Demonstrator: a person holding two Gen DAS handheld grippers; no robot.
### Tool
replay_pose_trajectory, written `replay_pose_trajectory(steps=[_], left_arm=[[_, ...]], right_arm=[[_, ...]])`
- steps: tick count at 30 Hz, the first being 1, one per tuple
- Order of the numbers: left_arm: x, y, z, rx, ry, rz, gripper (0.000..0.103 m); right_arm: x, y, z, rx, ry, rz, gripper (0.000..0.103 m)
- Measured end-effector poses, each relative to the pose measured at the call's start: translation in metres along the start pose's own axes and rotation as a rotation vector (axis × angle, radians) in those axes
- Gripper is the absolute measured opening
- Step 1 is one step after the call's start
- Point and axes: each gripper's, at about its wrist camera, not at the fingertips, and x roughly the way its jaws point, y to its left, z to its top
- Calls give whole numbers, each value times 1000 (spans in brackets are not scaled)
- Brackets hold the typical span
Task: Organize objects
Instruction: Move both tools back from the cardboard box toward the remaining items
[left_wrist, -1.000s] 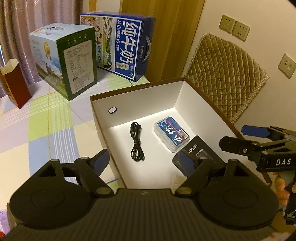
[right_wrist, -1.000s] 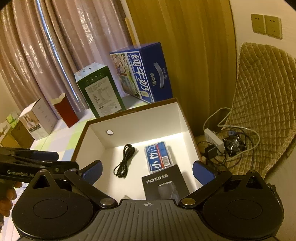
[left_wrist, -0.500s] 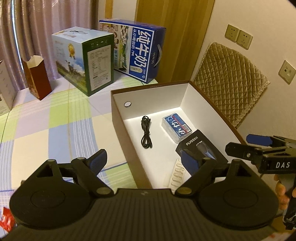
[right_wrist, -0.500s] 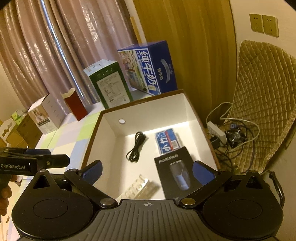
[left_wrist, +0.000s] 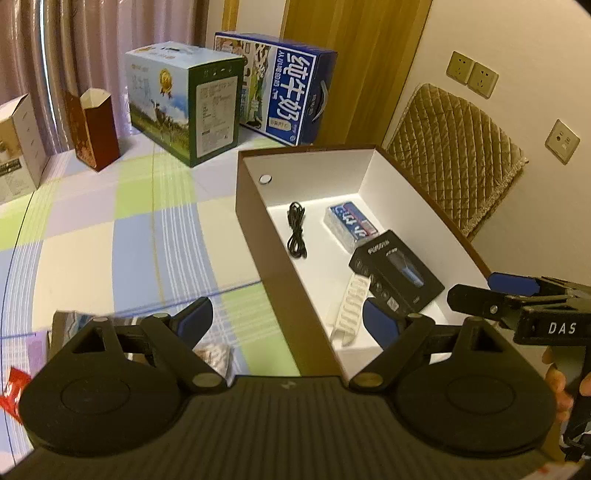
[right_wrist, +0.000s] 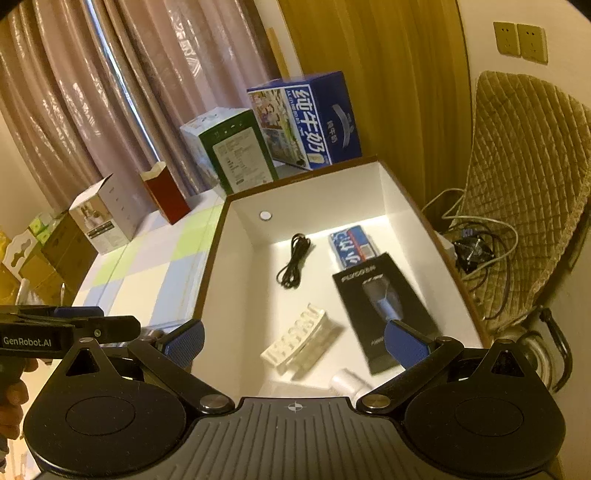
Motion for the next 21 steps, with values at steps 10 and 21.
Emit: replay_pose_trajectory(steps=[10, 21], left_arm=[[-26, 28, -34, -35, 22, 10, 86], [-53, 62, -59, -59, 22, 36, 86]], right_arm=[[-6, 35, -24, -6, 23, 10, 101], [-2, 81, -50, -37, 66, 52, 101]])
